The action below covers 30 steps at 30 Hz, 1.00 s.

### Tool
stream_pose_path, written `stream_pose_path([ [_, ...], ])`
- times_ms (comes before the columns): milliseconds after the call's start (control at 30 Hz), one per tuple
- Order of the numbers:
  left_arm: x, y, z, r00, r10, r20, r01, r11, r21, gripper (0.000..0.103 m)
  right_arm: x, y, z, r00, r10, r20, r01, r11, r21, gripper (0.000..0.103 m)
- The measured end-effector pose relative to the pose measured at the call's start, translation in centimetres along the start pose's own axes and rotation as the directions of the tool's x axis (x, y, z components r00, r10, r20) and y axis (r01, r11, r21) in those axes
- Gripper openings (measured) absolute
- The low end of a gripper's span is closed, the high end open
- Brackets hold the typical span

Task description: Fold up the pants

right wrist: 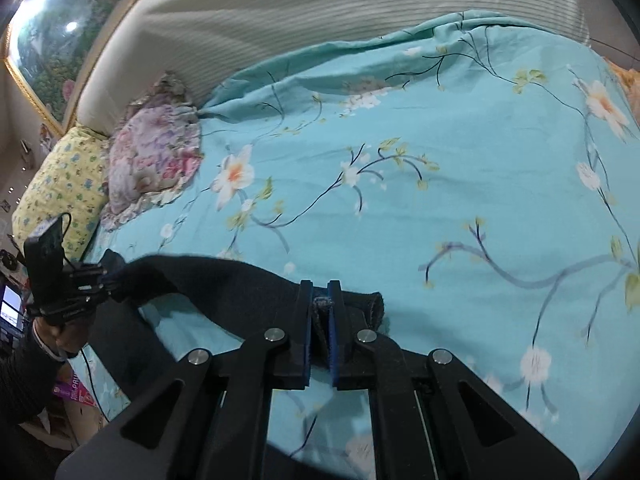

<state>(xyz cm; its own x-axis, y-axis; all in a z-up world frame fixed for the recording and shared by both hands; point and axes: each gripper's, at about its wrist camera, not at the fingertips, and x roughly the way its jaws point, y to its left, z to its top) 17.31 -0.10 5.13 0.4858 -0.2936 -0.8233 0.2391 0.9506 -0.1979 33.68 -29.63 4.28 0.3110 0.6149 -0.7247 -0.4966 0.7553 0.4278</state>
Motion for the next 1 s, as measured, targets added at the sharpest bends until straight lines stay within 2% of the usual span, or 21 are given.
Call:
stream_pose_path([
  [200, -1.7, -2.9, -4.4, 1.0, -0.01, 0.019, 0.01, 1.0, 0.001, 0.005, -2.7, 0.5, -4.0, 0.995, 0.056, 0.077, -0.056, 0.998, -0.007, 0.007],
  [567, -2.9, -5.6, -9.2, 0.999, -0.023, 0.027, 0.023, 1.0, 0.003, 0.005, -5.7, 0.0, -11.3, 0.989, 0.098, 0.111, -0.104, 0.994, 0.046, 0.007],
  [733, -3.5, -5.9, -10.6, 0.999, -0.029, 0.039, 0.028, 0.999, 0.021, 0.005, -6.9, 0.8, -12.9, 0.988, 0.096, 0.121, -0.1, 0.995, 0.026, 0.007],
  [1000, -2.0, -6.3, -12.5, 1.0, -0.014, 0.005, 0.014, 0.997, 0.078, 0.006, -6.8, 0.6, -14.3, 0.993, 0.062, 0.098, -0.064, 0.998, 0.018, 0.007],
])
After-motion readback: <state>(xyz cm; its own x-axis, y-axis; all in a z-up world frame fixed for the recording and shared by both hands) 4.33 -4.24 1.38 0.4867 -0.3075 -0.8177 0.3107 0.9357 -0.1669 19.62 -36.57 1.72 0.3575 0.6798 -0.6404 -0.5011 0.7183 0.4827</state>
